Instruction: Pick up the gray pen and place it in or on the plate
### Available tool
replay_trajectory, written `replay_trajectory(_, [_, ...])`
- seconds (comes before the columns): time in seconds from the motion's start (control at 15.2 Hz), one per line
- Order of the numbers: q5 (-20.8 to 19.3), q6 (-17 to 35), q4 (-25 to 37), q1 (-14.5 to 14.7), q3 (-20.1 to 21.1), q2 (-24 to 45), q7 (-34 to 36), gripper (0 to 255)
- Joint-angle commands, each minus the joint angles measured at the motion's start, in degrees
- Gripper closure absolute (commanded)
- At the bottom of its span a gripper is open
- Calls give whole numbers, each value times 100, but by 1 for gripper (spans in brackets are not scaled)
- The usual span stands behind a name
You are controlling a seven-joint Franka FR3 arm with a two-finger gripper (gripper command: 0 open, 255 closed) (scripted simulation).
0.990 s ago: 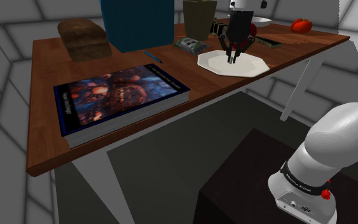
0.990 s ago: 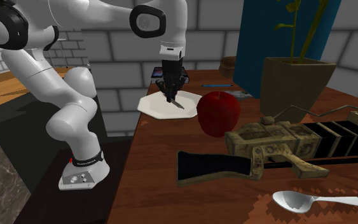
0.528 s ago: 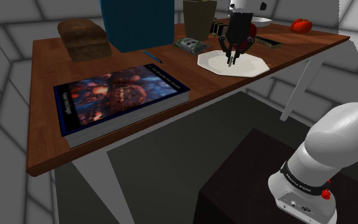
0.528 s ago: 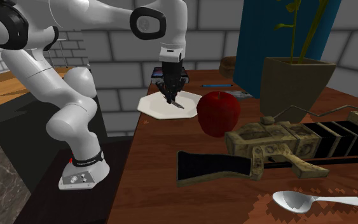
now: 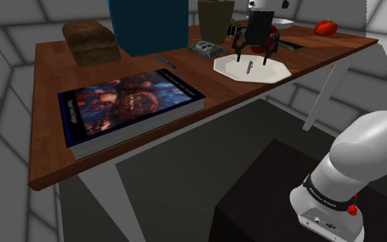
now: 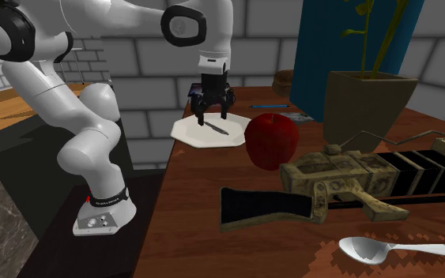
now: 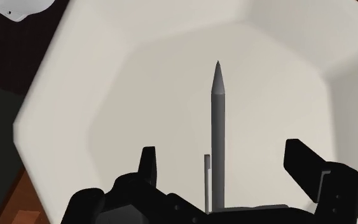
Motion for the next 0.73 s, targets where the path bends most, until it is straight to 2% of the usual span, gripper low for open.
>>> replay_trajectory(0.0, [-4, -278, 325, -2, -8, 50, 2, 0])
replay_trajectory(0.13, [-7, -613, 740, -4, -19, 130, 2, 0])
replay_trajectory(0.66, [-7, -613, 740, -4, -19, 130, 2, 0])
